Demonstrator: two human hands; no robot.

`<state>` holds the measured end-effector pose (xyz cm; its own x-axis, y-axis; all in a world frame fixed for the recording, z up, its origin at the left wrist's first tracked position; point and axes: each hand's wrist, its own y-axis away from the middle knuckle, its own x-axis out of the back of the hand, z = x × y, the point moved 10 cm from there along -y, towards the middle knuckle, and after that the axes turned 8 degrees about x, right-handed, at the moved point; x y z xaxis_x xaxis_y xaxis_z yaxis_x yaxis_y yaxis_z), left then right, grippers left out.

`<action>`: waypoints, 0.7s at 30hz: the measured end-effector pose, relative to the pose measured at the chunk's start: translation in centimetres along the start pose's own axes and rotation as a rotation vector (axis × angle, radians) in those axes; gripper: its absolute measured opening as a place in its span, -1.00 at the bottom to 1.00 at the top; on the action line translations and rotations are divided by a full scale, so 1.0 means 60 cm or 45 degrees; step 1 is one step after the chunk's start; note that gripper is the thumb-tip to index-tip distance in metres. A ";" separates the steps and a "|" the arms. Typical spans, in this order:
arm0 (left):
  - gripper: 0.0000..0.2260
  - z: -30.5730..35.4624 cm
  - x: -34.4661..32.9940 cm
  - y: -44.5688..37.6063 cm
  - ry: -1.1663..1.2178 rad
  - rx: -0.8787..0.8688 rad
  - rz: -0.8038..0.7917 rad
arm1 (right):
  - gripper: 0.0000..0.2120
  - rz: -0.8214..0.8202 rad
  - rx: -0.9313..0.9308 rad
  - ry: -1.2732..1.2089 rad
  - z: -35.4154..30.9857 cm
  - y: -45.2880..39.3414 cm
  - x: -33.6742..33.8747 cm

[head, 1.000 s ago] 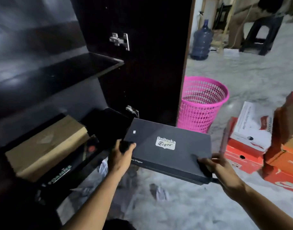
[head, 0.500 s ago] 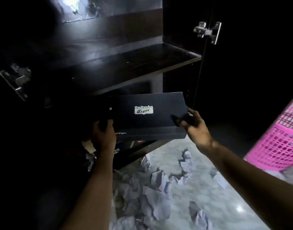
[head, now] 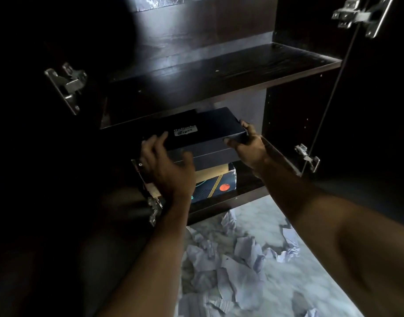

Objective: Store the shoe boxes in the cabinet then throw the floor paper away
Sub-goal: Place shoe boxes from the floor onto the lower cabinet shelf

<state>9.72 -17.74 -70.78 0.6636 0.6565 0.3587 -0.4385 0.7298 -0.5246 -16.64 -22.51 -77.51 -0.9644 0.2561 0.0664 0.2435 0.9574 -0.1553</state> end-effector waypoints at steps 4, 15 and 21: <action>-0.48 0.012 -0.098 -0.002 -0.219 0.018 -0.445 | -0.29 -0.019 -0.024 0.083 0.004 -0.022 -0.026; -0.61 -0.023 -0.108 -0.045 -0.089 0.165 -0.459 | -0.25 -0.009 -0.108 0.239 0.003 -0.054 -0.036; -0.75 0.058 -0.102 0.047 0.144 0.025 -0.484 | -0.56 0.008 0.010 0.447 -0.035 0.062 0.058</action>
<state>2.30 -19.03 -71.74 0.8431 0.3141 0.4364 -0.1591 0.9210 -0.3555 -18.87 -17.77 -75.81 -0.8681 0.2934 0.4005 0.2470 0.9550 -0.1644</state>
